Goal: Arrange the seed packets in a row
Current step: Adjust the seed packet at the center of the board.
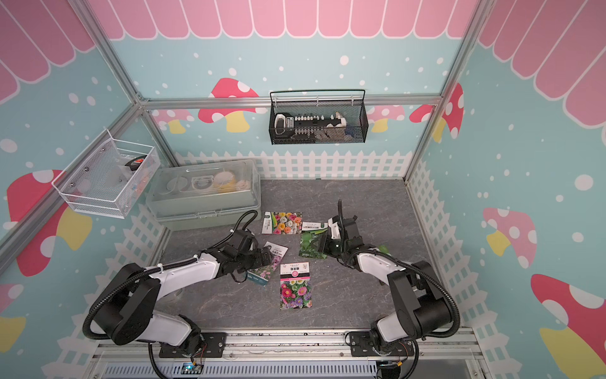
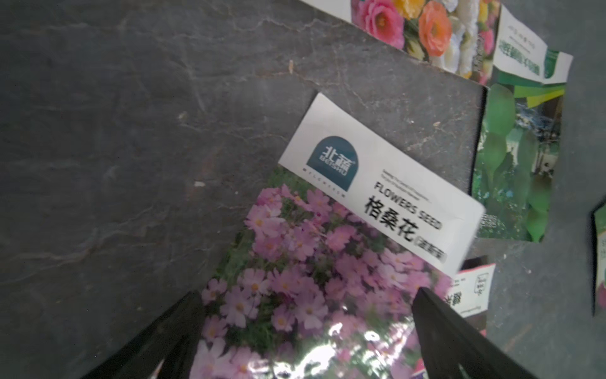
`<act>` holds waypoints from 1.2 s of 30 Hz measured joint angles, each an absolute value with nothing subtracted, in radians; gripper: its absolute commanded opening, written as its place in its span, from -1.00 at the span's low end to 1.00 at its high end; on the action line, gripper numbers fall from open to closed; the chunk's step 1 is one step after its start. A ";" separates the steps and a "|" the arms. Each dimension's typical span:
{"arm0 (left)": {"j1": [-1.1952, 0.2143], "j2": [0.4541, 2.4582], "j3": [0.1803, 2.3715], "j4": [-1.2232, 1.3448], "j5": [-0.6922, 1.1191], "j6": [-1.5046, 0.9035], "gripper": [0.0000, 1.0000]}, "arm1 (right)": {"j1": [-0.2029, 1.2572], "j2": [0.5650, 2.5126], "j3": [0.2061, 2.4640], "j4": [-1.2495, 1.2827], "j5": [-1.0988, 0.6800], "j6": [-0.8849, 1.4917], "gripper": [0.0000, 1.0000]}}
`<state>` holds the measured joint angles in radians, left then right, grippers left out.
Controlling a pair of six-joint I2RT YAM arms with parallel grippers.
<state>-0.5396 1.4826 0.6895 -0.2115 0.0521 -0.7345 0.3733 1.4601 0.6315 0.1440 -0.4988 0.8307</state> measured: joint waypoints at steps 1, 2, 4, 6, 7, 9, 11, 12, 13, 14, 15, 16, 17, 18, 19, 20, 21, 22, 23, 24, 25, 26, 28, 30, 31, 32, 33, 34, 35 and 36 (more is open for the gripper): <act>-0.544 1.490 0.698 -0.224 0.035 -0.740 0.98 | 0.385 1.453 0.610 0.141 -0.513 0.830 0.07; -0.546 1.497 0.705 -0.233 0.023 -0.745 0.98 | 0.397 1.445 0.591 0.137 -0.523 0.830 0.08; -0.555 1.514 0.729 -0.263 -0.009 -0.757 0.98 | 0.429 1.422 0.561 0.115 -0.540 0.830 0.10; -0.567 1.530 0.749 -0.291 -0.043 -0.767 0.98 | 0.458 1.389 0.541 0.095 -0.551 0.826 0.11; -0.575 1.536 0.757 -0.308 -0.062 -0.776 0.98 | 0.468 1.370 0.531 0.088 -0.558 0.824 0.12; -0.591 1.543 0.767 -0.337 -0.102 -0.790 0.98 | 0.474 1.333 0.507 0.077 -0.569 0.823 0.14; -0.609 1.552 0.775 -0.367 -0.139 -0.805 0.98 | 0.474 1.299 0.476 0.067 -0.575 0.824 0.15; -0.618 1.557 0.780 -0.380 -0.159 -0.812 0.98 | 0.473 1.282 0.457 0.060 -0.577 0.823 0.18; -0.626 1.560 0.781 -0.390 -0.175 -0.819 0.98 | 0.473 1.261 0.436 0.046 -0.579 0.824 0.19; -0.631 1.562 0.781 -0.398 -0.189 -0.826 0.98 | 0.474 1.246 0.421 0.031 -0.580 0.824 0.21; -0.636 1.563 0.781 -0.405 -0.204 -0.834 0.98 | 0.474 1.229 0.406 0.012 -0.580 0.823 0.24; -0.638 1.564 0.781 -0.411 -0.215 -0.839 0.98 | 0.474 1.213 0.395 -0.005 -0.581 0.823 0.26; -0.641 1.566 0.781 -0.418 -0.229 -0.849 0.98 | 0.476 1.196 0.386 -0.023 -0.581 0.823 0.28; -0.642 1.566 0.778 -0.421 -0.241 -0.857 0.99 | 0.477 1.182 0.381 -0.040 -0.580 0.822 0.29; -0.643 1.566 0.776 -0.422 -0.250 -0.862 0.98 | 0.480 1.173 0.379 -0.054 -0.580 0.820 0.30; -0.644 1.566 0.775 -0.426 -0.260 -0.867 0.98 | 0.482 1.168 0.379 -0.065 -0.579 0.817 0.30; -0.644 1.566 0.772 -0.429 -0.271 -0.873 0.98 | 0.485 1.168 0.379 -0.069 -0.577 0.815 0.31; -0.644 1.566 0.771 -0.434 -0.280 -0.879 0.98 | 0.486 1.170 0.379 -0.073 -0.577 0.814 0.31; -0.644 1.566 0.769 -0.442 -0.291 -0.887 0.98 | 0.486 1.176 0.379 -0.076 -0.576 0.812 0.31; -0.644 1.566 0.767 -0.445 -0.299 -0.892 0.99 | 0.487 1.189 0.381 -0.075 -0.576 0.810 0.31; -0.644 1.565 0.766 -0.447 -0.303 -0.899 0.98 | 0.487 1.204 0.384 -0.074 -0.575 0.809 0.31; -0.644 1.565 0.765 -0.449 -0.307 -0.906 0.98 | 0.487 1.222 0.389 -0.072 -0.574 0.808 0.32; -0.645 1.565 0.763 -0.450 -0.314 -0.917 0.99 | 0.488 1.252 0.403 -0.056 -0.578 0.808 0.32; -0.648 1.562 0.759 -0.449 -0.319 -0.926 0.99 | 0.492 1.289 0.427 -0.038 -0.578 0.804 0.32; -0.651 1.559 0.756 -0.448 -0.323 -0.929 0.99 | 0.493 1.307 0.440 -0.031 -0.579 0.801 0.32; -0.656 1.552 0.751 -0.449 -0.326 -0.934 0.98 | 0.494 1.329 0.458 -0.025 -0.580 0.797 0.32; -0.662 1.540 0.742 -0.453 -0.327 -0.939 0.99 | 0.496 1.348 0.479 -0.022 -0.579 0.794 0.32; -0.669 1.526 0.732 -0.462 -0.328 -0.942 0.98 | 0.498 1.362 0.498 -0.020 -0.578 0.792 0.33; -0.679 1.507 0.720 -0.474 -0.330 -0.945 0.99 | 0.501 1.376 0.523 -0.014 -0.577 0.789 0.32; -0.687 1.482 0.706 -0.493 -0.330 -0.948 0.98 | 0.505 1.388 0.552 -0.010 -0.577 0.785 0.33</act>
